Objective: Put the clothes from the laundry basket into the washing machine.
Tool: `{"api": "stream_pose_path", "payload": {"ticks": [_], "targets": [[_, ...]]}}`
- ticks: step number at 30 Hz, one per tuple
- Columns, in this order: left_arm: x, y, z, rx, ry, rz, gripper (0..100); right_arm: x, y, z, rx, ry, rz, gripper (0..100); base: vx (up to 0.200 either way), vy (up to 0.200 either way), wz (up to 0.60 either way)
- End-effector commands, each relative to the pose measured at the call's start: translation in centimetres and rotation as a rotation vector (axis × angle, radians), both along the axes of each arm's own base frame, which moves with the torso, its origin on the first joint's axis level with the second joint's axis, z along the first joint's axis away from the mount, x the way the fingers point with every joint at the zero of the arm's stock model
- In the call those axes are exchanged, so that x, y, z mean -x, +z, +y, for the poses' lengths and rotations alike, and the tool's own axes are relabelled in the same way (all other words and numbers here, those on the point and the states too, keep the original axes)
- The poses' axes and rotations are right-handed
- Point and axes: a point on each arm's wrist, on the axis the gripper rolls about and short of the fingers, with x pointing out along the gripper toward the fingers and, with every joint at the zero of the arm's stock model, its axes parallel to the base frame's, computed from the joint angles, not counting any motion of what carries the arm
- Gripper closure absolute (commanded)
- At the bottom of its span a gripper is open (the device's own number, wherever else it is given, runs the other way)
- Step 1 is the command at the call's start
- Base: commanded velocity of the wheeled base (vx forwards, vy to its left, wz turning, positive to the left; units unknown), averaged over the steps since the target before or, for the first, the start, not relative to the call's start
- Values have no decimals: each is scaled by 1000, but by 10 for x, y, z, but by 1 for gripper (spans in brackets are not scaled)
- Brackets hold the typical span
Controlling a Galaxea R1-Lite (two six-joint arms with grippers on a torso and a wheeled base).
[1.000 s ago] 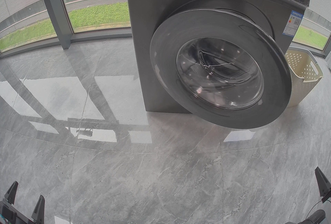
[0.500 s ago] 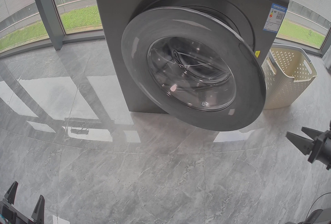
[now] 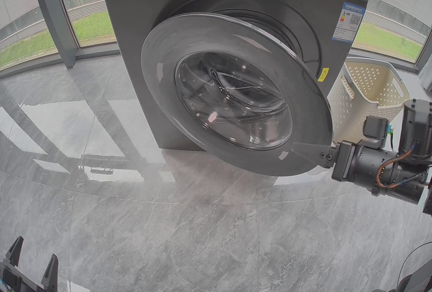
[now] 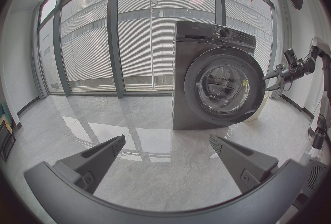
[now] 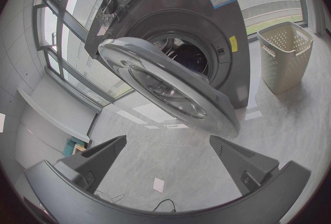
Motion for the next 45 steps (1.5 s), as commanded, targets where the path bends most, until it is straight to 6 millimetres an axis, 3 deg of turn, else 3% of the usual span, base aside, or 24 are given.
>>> {"api": "stream_pose_path", "payload": {"ticks": [1,7,14,20,28,41,45], "targets": [[-1,-5,0,1,1,7,0,-27,-9,17,9,-21,8,0,0,-200,0],[0,-5,0,1,-1,6,0,-44,1,12,-16,-91,-63,0,167,-200,0],[-1,-5,0,-3,-2,7,0,-65,20,-13,-20,-203,-137,0,114,-114,0],[-1,-5,0,-3,-2,7,0,-60,18,-10,-18,-189,-131,0,0,0,0],[-1,-5,0,-1,3,9,0,-30,5,11,0,-54,-94,0,0,0,0],[-1,-5,0,-1,1,9,0,-39,15,17,-70,-66,-201,0,0,185,0],[-1,-5,0,-1,1,7,0,-40,17,19,-80,-62,-215,0,0,0,0]]}}
